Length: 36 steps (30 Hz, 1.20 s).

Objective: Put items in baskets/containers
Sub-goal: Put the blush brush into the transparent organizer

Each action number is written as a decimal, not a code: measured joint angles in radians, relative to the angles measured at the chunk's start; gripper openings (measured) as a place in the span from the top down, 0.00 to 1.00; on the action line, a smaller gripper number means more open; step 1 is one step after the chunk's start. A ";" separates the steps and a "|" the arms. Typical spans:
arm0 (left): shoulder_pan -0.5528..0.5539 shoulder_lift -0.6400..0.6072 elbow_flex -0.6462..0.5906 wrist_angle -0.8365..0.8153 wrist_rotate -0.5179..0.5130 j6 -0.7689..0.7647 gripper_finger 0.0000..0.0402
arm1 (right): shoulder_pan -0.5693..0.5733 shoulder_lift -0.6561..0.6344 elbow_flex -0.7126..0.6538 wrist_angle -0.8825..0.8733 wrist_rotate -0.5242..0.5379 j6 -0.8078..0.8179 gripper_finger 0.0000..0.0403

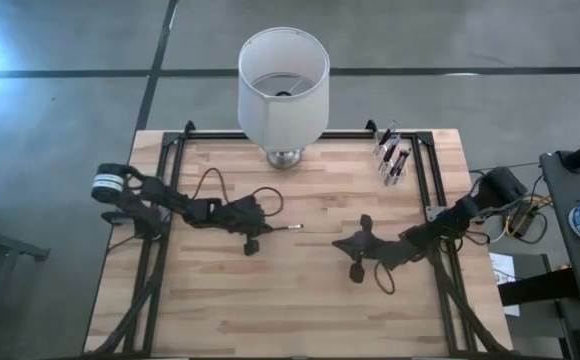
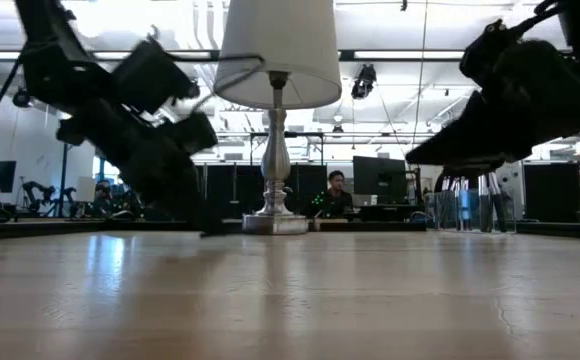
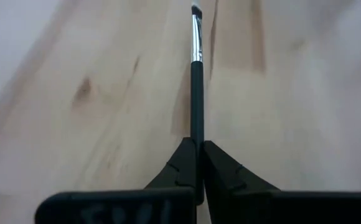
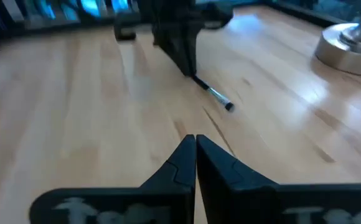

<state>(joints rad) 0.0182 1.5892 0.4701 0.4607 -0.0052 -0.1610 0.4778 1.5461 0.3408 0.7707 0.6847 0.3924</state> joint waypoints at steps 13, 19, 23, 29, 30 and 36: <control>-0.073 -0.059 -0.166 0.559 -0.041 -0.041 0.99 | -0.079 0.326 0.096 0.457 0.053 -0.036 0.76; -0.097 -0.049 -0.142 0.664 -0.043 -0.020 0.99 | -0.112 0.450 0.165 0.792 0.037 -0.221 0.61; -0.102 -0.047 -0.115 0.684 -0.048 -0.014 0.99 | -0.142 0.466 0.217 0.797 -0.006 -0.255 0.56; -0.113 -0.047 -0.096 0.693 -0.047 0.006 0.99 | -0.153 0.432 0.284 0.796 -0.038 -0.355 0.54; -0.115 -0.047 -0.097 0.690 -0.047 0.011 0.99 | -0.153 0.420 0.284 0.798 -0.021 -0.367 0.54; -0.124 -0.052 -0.097 0.701 -0.045 0.019 0.99 | -0.162 0.377 0.297 0.798 0.016 -0.401 0.54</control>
<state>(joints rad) -0.1057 1.5374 0.3730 1.1616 -0.0501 -0.1419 0.3153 1.9234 0.6380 1.5690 0.7010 -0.0089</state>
